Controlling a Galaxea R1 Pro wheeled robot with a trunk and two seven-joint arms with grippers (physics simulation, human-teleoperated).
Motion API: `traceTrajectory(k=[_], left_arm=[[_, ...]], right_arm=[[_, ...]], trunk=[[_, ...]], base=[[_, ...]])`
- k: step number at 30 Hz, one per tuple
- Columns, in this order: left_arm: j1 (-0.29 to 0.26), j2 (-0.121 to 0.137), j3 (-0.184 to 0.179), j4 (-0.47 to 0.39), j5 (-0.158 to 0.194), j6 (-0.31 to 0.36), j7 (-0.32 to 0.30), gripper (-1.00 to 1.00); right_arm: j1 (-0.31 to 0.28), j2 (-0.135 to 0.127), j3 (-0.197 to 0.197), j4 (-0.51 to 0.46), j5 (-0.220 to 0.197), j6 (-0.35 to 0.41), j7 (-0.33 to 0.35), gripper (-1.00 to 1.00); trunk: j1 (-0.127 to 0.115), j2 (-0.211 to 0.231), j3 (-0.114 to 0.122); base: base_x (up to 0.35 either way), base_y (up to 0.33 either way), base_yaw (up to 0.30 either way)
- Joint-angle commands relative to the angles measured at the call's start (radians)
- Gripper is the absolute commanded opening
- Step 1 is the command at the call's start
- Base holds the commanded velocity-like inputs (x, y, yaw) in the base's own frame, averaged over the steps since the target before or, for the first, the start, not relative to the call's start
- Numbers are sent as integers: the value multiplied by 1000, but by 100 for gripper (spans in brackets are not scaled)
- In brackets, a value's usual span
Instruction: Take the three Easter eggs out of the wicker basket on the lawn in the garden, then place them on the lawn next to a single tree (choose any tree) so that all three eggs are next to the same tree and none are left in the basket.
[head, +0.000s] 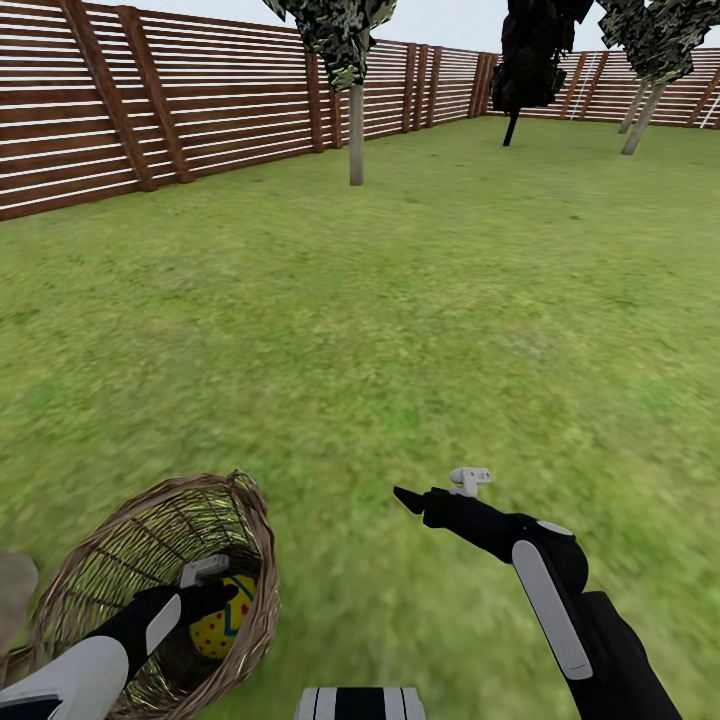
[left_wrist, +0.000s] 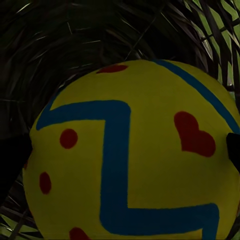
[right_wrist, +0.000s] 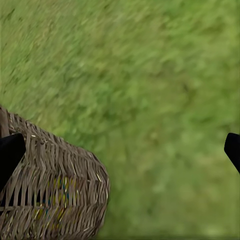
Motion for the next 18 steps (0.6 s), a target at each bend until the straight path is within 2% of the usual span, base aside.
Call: traceTrajectory(k=[1, 14, 18], left_arm=[[1, 0, 2, 57, -17, 5, 0, -100], [1, 0, 1, 48, -14, -9, -14, -100], [1, 0, 2, 48, -14, -6, -15, -100]], right_arm=[[0, 0, 0, -1, 3, 3, 3, 100], [-1, 0, 0, -1, 3, 4, 3, 100], [-1, 0, 0, -1, 3, 4, 3, 100]], trunk=[[0, 0, -1], [0, 0, -1], [-2, 1, 15]], base=[[0, 0, 0], [-8, 0, 0], [-1, 0, 0]])
